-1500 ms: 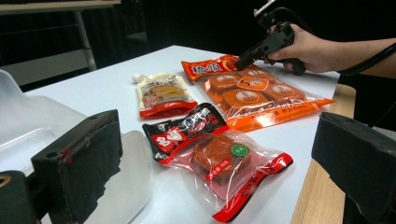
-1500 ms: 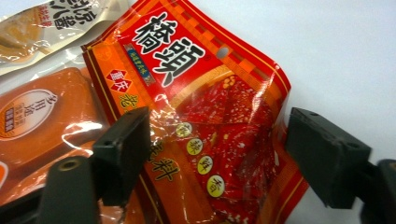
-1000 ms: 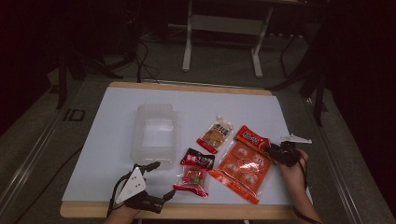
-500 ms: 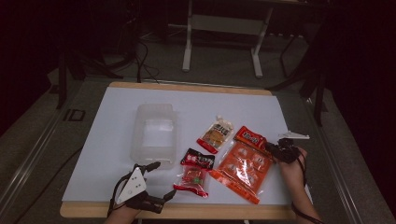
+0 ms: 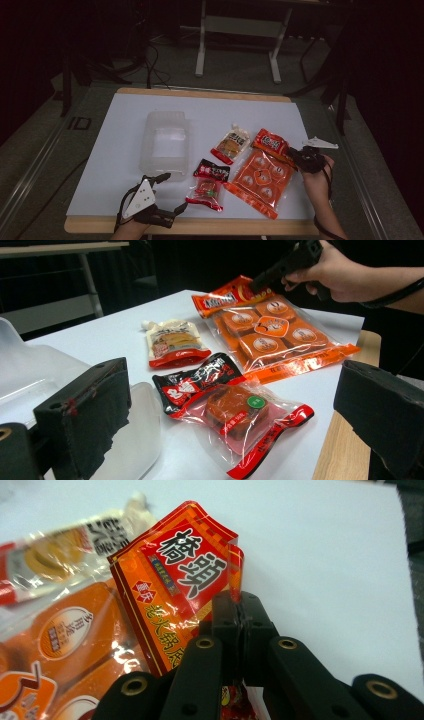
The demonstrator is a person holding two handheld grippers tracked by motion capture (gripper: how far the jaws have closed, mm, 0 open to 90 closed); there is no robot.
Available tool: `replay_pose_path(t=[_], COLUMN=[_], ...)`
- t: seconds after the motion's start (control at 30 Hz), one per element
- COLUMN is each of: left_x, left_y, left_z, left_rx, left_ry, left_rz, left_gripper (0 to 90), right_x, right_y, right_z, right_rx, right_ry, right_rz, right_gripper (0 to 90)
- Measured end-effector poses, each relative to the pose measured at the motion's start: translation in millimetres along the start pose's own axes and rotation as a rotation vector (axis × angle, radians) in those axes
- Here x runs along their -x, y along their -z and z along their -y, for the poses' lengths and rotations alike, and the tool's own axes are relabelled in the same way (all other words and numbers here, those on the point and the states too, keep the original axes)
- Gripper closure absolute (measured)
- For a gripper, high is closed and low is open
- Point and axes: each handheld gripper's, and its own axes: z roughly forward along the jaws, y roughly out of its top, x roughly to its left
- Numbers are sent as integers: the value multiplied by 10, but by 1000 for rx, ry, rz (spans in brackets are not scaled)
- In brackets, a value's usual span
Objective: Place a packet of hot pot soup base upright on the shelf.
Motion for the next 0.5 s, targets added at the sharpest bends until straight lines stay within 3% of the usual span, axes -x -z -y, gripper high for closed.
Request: replay_pose_path(t=[0.27, 0.5], left_x=[-8, -6], left_y=[13, 25], left_z=[-12, -28], left_rx=[13, 26], left_ry=[11, 19], left_rz=[13, 11], left_gripper=[23, 35], right_x=[-85, -212], right_y=[231, 440], right_z=[-123, -228], right_rx=[82, 135], right_ry=[14, 69], right_rz=[-29, -33], right_gripper=[883, 885])
